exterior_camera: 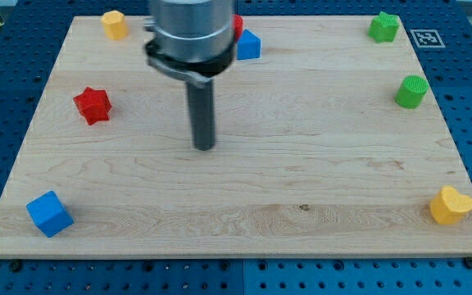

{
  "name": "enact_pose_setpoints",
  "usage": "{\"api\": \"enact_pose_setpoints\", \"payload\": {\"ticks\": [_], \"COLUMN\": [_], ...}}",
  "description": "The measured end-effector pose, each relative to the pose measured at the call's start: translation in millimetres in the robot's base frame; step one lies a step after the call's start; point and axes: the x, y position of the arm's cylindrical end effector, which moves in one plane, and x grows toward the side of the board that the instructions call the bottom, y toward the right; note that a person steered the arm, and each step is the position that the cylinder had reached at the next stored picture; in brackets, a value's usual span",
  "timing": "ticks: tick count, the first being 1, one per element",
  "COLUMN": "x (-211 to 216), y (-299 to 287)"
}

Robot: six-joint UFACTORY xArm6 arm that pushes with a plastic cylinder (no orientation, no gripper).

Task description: Point your arm at green circle

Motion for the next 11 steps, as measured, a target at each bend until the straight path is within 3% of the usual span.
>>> {"api": "enact_pose_setpoints", "payload": {"ticks": [2, 3, 6, 11], "x": [0, -5, -17, -84], "y": [-5, 61, 362, 354]}}
